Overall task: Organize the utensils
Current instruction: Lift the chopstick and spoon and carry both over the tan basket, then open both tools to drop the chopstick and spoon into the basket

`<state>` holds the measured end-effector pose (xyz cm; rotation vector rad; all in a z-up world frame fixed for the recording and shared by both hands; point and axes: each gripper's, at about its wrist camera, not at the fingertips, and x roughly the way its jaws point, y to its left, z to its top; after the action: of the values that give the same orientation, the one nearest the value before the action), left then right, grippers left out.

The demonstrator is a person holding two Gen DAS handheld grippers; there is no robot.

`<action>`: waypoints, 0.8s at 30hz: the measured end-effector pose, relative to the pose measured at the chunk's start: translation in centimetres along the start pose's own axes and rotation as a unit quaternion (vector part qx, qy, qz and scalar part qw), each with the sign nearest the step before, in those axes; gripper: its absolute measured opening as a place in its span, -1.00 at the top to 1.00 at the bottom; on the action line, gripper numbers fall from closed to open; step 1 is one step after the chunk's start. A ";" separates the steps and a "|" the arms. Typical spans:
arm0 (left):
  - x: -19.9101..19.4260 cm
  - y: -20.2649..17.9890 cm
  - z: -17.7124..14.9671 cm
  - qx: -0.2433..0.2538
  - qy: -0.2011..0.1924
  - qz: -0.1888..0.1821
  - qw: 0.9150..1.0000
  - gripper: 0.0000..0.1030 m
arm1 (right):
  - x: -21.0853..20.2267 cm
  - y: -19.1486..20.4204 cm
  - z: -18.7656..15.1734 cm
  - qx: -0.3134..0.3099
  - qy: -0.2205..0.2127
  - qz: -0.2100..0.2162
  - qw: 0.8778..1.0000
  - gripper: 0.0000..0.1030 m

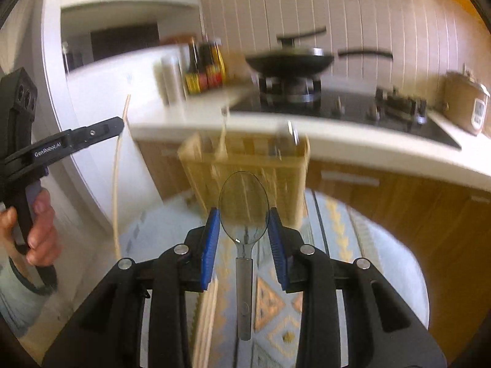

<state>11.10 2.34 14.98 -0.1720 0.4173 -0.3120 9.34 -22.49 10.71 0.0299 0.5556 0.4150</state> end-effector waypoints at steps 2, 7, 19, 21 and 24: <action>-0.7 -1.1 1.7 0.003 -0.039 0.000 0.999 0.94 | -0.1 0.1 1.8 0.000 -0.027 0.004 1.000 0.44; 0.1 -3.2 4.7 0.005 -0.112 -0.005 0.994 0.94 | 0.0 0.2 6.6 -0.001 -0.095 0.005 0.995 0.44; 5.4 -5.7 6.9 0.008 -0.227 0.028 0.973 0.94 | 3.7 -2.6 12.7 0.000 -0.214 -0.049 0.976 0.43; 6.2 -5.9 6.5 0.012 -0.240 0.039 0.970 0.94 | 5.2 -3.0 12.5 -0.002 -0.209 -0.059 0.976 0.43; 8.1 -6.1 5.5 0.016 -0.234 0.044 0.971 0.93 | 7.3 -3.5 11.5 -0.016 -0.199 -0.078 0.977 0.43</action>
<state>18.87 -5.52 18.30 -0.1882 -0.0481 -0.1812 22.26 -21.86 16.31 0.0369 0.1532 0.2546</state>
